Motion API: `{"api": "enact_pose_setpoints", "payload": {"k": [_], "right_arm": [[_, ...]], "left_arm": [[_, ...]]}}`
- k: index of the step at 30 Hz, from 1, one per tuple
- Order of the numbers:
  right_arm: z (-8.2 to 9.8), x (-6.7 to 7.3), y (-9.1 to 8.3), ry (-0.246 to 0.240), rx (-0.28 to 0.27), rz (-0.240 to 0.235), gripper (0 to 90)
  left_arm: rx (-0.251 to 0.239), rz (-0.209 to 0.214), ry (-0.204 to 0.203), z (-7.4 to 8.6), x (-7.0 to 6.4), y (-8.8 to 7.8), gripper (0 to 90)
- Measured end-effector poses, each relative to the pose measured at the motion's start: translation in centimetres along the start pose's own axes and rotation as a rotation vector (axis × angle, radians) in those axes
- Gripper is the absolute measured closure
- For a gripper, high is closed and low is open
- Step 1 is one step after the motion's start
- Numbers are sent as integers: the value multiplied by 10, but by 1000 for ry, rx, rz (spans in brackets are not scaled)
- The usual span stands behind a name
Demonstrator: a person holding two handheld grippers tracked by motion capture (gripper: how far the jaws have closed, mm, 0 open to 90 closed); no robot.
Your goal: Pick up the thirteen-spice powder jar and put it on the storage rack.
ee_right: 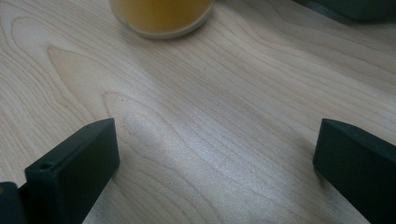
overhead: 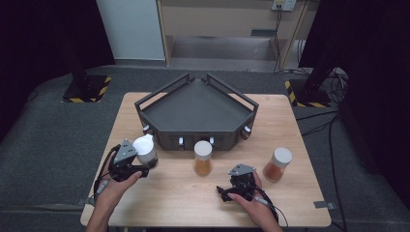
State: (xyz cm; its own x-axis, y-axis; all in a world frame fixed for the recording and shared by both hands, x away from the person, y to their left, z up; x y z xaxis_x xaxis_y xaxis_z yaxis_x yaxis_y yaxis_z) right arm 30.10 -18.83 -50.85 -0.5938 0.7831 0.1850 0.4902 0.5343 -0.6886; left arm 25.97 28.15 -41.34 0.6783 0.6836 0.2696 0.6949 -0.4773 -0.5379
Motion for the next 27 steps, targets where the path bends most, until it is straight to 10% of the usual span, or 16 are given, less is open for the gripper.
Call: {"api": "enact_pose_setpoints", "payload": {"k": [27], "right_arm": [[0, 0, 0, 0, 0, 0, 4]], "left_arm": [[-45, 52, 48, -37, 27, -11, 291]]}}
Point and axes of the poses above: each handheld gripper's, and its own axes: y roughly forward along the jaws, z roughly out of its underside, x roughly to its left, the point moved 6 cm from there along y, roughly forward along the jaws, and after that the axes turned 14 degrees about y, right-handed, at the moved point
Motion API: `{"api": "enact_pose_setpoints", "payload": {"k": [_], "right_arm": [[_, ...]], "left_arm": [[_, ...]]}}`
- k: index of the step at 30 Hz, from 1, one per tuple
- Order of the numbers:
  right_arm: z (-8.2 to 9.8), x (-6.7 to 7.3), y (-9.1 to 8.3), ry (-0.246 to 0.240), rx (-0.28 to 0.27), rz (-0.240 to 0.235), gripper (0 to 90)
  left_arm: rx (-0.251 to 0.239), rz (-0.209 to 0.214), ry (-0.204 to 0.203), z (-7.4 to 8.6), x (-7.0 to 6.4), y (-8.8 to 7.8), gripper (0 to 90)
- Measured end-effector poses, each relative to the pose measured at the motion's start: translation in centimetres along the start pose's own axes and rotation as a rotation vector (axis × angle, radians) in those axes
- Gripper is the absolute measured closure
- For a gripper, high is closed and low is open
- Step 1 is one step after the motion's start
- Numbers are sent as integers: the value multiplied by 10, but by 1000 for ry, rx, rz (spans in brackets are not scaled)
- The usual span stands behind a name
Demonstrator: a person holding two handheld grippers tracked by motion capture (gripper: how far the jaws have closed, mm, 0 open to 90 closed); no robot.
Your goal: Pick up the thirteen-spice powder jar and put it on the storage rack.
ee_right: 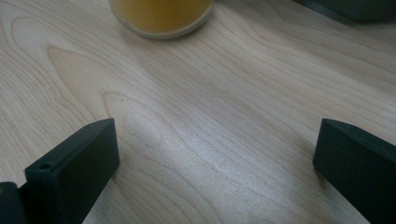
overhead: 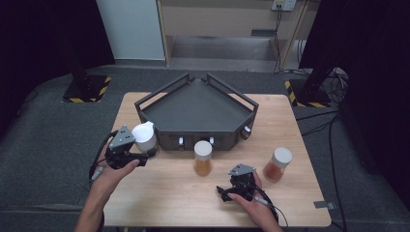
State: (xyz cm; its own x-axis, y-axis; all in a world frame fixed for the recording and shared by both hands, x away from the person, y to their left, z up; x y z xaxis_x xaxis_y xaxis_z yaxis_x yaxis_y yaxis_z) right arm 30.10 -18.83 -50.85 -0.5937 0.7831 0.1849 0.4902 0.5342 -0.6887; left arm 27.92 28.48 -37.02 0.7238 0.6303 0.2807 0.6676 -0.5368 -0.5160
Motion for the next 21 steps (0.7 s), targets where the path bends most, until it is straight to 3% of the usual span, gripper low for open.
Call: {"api": "enact_pose_setpoints", "payload": {"k": [21], "right_arm": [[0, 0, 0, 0, 0, 0, 4]], "left_arm": [[-19, 51, 59, -26, 17, 14, 291]]}}
Point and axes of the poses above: each handheld gripper's, and its own axes: y roughly forward along the jaws, z roughly out of its underside, x roughly to its left, the point moved 6 cm from there along y, roughly forward along the jaws, and after that the axes turned 14 degrees about y, right-handed, at the moved point
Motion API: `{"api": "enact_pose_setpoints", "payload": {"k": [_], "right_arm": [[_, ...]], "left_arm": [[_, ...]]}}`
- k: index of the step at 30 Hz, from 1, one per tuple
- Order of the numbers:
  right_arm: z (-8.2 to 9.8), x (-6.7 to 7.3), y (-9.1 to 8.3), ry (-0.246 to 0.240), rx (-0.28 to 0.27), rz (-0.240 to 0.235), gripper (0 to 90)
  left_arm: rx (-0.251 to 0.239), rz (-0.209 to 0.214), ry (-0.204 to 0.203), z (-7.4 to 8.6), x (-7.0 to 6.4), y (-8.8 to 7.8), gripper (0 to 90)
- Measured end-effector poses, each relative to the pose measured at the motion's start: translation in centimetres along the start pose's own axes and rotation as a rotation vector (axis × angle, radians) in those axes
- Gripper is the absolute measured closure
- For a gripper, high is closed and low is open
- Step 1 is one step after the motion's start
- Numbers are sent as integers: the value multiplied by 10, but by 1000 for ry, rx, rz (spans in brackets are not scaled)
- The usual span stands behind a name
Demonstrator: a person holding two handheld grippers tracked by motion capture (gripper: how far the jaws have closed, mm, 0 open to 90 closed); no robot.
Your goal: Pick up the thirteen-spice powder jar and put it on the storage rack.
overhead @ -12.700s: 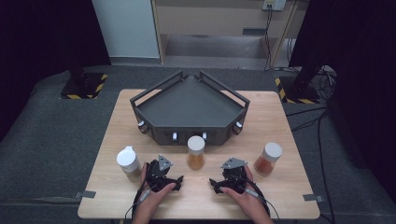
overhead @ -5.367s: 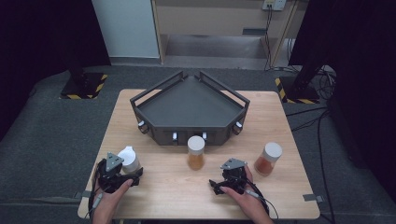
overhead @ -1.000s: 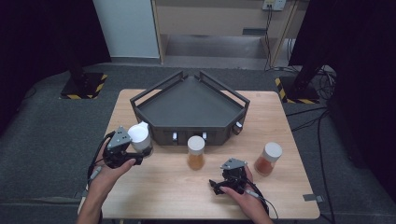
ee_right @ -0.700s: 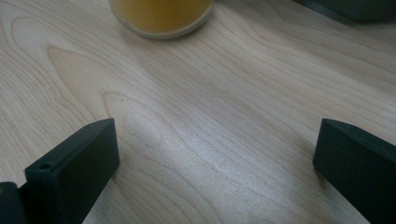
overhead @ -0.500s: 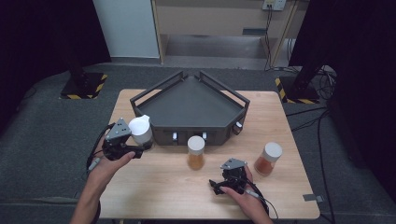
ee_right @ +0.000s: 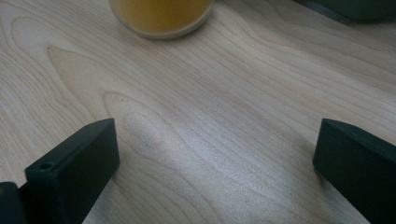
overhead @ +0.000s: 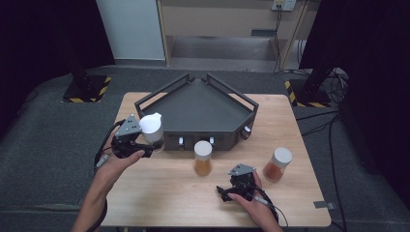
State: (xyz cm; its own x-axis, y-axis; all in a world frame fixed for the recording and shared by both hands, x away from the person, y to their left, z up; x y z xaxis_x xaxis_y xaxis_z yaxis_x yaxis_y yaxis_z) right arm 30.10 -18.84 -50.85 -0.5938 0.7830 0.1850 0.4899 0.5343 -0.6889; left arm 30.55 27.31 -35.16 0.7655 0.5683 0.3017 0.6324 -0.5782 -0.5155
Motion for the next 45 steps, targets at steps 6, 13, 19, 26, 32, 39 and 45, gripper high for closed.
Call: {"api": "enact_pose_setpoints", "payload": {"k": [6, 13, 19, 26, 32, 39, 45], "right_arm": [[0, 0, 0, 0, 0, 0, 4], [0, 0, 0, 0, 0, 0, 5], [0, 0, 0, 0, 0, 0, 4], [0, 0, 0, 0, 0, 0, 4], [0, 0, 0, 0, -1, 0, 4], [0, 0, 0, 0, -1, 0, 4], [0, 0, 0, 0, -1, -1, 4]], "left_arm": [[-6, 5, 8, -6, 5, 2, 291], [-25, 25, 19, -11, 17, 9, 291], [-31, 36, 34, -18, 28, 17, 291], [-40, 36, 53, -30, 35, 21, 291], [-56, 33, 49, -38, 45, 26, 291], [-80, 28, 50, -50, 57, 34, 291], [-81, 34, 47, -52, 62, 42, 291]]}}
Point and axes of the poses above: each handheld gripper's, and its own axes: y roughly forward along the jaws, z roughly out of its underside, x roughly to its left, the point moved 6 cm from there along y, roughly forward along the jaws, and after that the axes turned 14 degrees about y, right-handed, at the moved point
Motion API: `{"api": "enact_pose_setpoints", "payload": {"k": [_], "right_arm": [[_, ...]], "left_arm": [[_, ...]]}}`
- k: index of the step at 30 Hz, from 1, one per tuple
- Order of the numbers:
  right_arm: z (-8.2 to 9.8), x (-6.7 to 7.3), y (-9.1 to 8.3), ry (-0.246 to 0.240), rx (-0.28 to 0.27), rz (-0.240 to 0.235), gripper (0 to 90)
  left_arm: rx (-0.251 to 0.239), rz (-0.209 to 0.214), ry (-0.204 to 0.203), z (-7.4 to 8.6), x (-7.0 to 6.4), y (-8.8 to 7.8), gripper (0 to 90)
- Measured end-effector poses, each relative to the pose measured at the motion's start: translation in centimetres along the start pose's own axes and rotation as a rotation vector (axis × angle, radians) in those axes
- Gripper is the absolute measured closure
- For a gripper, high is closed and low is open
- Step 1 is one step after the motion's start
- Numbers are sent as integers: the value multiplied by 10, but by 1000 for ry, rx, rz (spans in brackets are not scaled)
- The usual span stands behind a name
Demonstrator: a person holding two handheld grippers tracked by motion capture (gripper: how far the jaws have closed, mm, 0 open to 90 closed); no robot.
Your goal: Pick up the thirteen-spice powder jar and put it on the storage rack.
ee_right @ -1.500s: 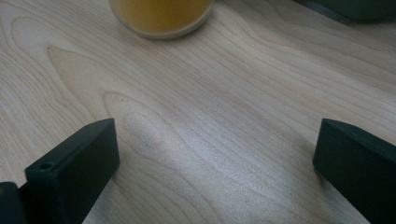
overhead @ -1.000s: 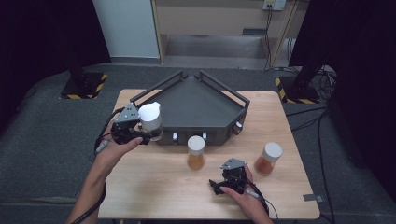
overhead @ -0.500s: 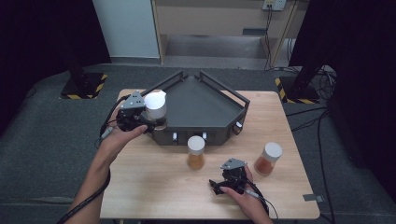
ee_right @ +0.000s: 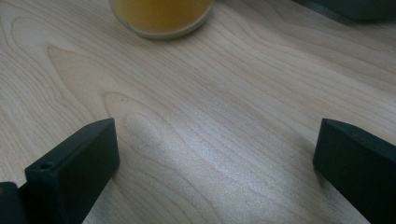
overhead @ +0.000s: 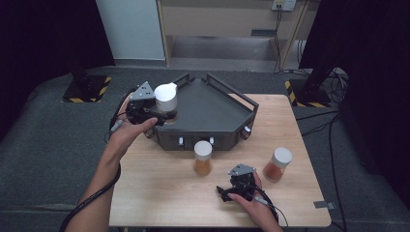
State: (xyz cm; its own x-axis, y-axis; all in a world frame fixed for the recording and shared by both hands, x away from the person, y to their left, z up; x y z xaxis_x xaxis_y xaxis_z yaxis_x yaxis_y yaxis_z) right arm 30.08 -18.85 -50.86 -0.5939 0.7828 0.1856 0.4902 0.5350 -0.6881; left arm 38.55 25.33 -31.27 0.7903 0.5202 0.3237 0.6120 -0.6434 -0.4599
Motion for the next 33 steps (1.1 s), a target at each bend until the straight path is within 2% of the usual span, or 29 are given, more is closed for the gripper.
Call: {"api": "enact_pose_setpoints", "payload": {"k": [6, 15, 18, 23, 33], "right_arm": [[0, 0, 0, -2, 0, 1, 4], [0, 0, 0, -2, -1, 0, 4], [0, 0, 0, -2, -1, 0, 4], [0, 0, 0, -2, -1, 1, 5], [1, 0, -1, 0, -2, 3, 5]], "left_arm": [[9, -20, -4, 2, 7, 9, 291], [8, -34, -39, 12, 18, 23, 291], [22, -28, -36, 14, 19, 27, 291], [26, -21, -53, 23, 19, 32, 291], [37, -31, -69, 35, 17, 36, 291]]}}
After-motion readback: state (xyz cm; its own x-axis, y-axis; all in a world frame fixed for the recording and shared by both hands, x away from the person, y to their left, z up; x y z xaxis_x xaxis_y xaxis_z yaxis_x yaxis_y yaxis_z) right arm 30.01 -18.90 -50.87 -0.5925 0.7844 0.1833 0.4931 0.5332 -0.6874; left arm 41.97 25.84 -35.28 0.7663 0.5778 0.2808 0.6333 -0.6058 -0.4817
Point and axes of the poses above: each handheld gripper's, and its own axes: y roughly forward along the jaws, z roughly out of its underside, x roughly to its left, the point moved 6 cm from there along y, roughly forward along the jaws, and after that the axes turned 14 degrees about y, right-handed, at the moved point
